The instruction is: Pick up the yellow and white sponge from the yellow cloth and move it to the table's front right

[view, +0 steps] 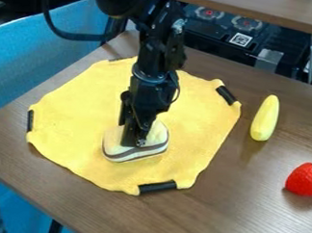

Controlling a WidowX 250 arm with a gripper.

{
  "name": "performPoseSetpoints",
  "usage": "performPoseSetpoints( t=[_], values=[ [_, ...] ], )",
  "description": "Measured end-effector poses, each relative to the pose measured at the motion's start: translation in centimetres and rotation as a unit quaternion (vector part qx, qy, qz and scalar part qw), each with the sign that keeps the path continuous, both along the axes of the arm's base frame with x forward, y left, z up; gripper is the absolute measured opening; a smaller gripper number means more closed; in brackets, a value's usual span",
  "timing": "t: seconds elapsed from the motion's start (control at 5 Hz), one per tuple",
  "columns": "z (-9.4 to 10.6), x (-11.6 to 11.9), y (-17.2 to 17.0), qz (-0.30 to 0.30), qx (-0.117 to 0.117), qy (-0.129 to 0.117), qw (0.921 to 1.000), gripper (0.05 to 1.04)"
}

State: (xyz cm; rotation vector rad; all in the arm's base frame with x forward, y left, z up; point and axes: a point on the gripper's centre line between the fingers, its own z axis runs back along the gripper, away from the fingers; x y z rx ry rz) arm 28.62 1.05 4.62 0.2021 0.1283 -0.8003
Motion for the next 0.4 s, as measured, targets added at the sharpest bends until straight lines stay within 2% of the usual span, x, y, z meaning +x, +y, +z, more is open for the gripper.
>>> performPoseSetpoints(
  t=[0.2,0.4],
  values=[
    [1.0,-0.3,0.0,-0.011,-0.001,-0.006,0.9999,0.456],
    [3.2,-0.5,-0.3,-0.029,0.016,-0.025,0.9992,0.446]
  ],
)
